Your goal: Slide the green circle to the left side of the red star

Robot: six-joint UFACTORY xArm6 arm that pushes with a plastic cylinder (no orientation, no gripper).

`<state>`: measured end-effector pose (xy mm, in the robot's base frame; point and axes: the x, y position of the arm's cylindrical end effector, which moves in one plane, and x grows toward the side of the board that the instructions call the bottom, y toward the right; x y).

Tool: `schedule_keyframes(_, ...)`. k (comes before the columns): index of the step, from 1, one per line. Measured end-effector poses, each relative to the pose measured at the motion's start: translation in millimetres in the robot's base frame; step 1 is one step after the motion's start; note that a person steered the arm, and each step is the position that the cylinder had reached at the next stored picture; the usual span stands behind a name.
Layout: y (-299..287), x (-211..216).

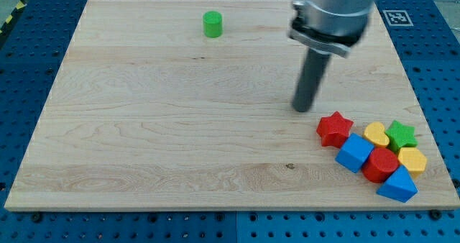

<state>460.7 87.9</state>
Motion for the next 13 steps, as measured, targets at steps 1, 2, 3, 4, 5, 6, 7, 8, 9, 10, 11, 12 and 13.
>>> schedule_keyframes(1, -89, -45)
schedule_keyframes(2, -171, -96)
schedule_keyframes(3, -214, -162)
schedule_keyframes(4, -185, -215)
schedule_keyframes(5, -122, -214)
schedule_keyframes(6, -87, -203)
schedule_keyframes(7, -86, -198)
schedule_keyframes(8, -87, -225)
schedule_keyframes(9, -107, -236)
schedule_keyframes(10, -134, -223)
schedule_keyframes(11, -147, -209)
schedule_keyframes(12, -145, -206)
schedule_keyframes(13, -133, -192)
